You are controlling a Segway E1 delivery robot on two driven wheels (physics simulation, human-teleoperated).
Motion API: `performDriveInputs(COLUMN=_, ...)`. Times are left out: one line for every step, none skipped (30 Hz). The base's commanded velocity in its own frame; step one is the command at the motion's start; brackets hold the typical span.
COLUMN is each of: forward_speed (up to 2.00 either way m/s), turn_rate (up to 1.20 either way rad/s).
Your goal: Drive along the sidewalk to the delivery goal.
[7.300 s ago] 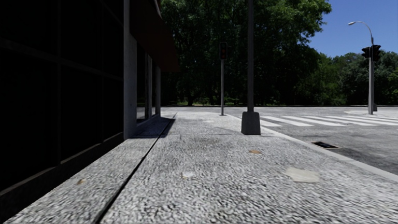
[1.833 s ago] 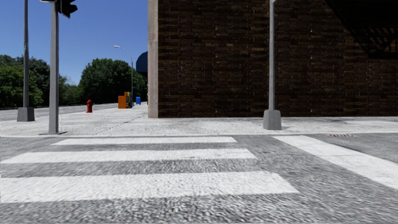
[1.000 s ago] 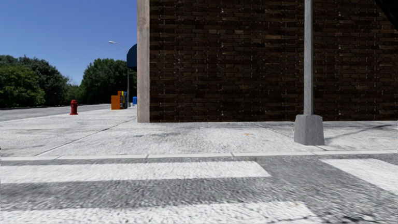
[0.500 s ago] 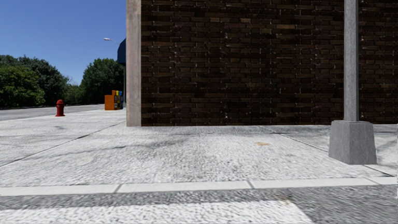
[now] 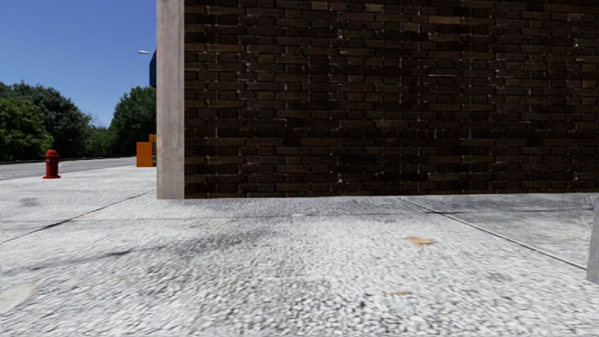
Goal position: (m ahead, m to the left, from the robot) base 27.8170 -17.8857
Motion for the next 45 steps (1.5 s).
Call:
performDriveInputs(forward_speed=1.60, turn_rate=-0.30)
performDriveInputs(forward_speed=1.59, turn_rate=-0.32)
performDriveInputs(forward_speed=1.58, turn_rate=-0.36)
performDriveInputs(forward_speed=1.58, turn_rate=-0.36)
performDriveInputs(forward_speed=1.57, turn_rate=-0.38)
performDriveInputs(forward_speed=1.53, turn_rate=-0.40)
performDriveInputs(forward_speed=1.50, turn_rate=-0.41)
performDriveInputs(forward_speed=1.50, turn_rate=-0.41)
performDriveInputs(forward_speed=1.48, turn_rate=-0.43)
performDriveInputs(forward_speed=1.48, turn_rate=-0.43)
performDriveInputs(forward_speed=1.47, turn_rate=-0.43)
performDriveInputs(forward_speed=1.47, turn_rate=-0.43)
performDriveInputs(forward_speed=1.47, turn_rate=-0.43)
performDriveInputs(forward_speed=1.47, turn_rate=-0.43)
performDriveInputs(forward_speed=1.47, turn_rate=-0.43)
performDriveInputs(forward_speed=1.47, turn_rate=-0.43)
performDriveInputs(forward_speed=1.47, turn_rate=-0.43)
performDriveInputs(forward_speed=1.47, turn_rate=-0.43)
performDriveInputs(forward_speed=1.47, turn_rate=-0.44)
performDriveInputs(forward_speed=1.46, turn_rate=-0.46)
performDriveInputs(forward_speed=1.46, turn_rate=-0.46)
performDriveInputs(forward_speed=1.43, turn_rate=-0.53)
performDriveInputs(forward_speed=1.40, turn_rate=-0.57)
performDriveInputs(forward_speed=1.39, turn_rate=-0.59)
performDriveInputs(forward_speed=1.38, turn_rate=-0.59)
performDriveInputs(forward_speed=1.38, turn_rate=-0.59)
performDriveInputs(forward_speed=1.37, turn_rate=-0.60)
performDriveInputs(forward_speed=1.36, turn_rate=-0.61)
performDriveInputs(forward_speed=1.36, turn_rate=-0.65)
performDriveInputs(forward_speed=1.36, turn_rate=-0.65)
performDriveInputs(forward_speed=1.36, turn_rate=-0.67)
performDriveInputs(forward_speed=1.36, turn_rate=-0.68)
performDriveInputs(forward_speed=1.36, turn_rate=-0.68)
performDriveInputs(forward_speed=1.36, turn_rate=-0.68)
performDriveInputs(forward_speed=1.36, turn_rate=-0.68)
performDriveInputs(forward_speed=1.36, turn_rate=-0.68)
performDriveInputs(forward_speed=1.36, turn_rate=-0.68)
performDriveInputs(forward_speed=1.36, turn_rate=-0.68)
performDriveInputs(forward_speed=1.36, turn_rate=-0.68)
performDriveInputs(forward_speed=1.36, turn_rate=-0.68)
performDriveInputs(forward_speed=1.36, turn_rate=-0.68)
performDriveInputs(forward_speed=1.36, turn_rate=-0.68)
performDriveInputs(forward_speed=1.36, turn_rate=-0.68)
performDriveInputs(forward_speed=1.36, turn_rate=-0.68)
performDriveInputs(forward_speed=1.36, turn_rate=-0.70)
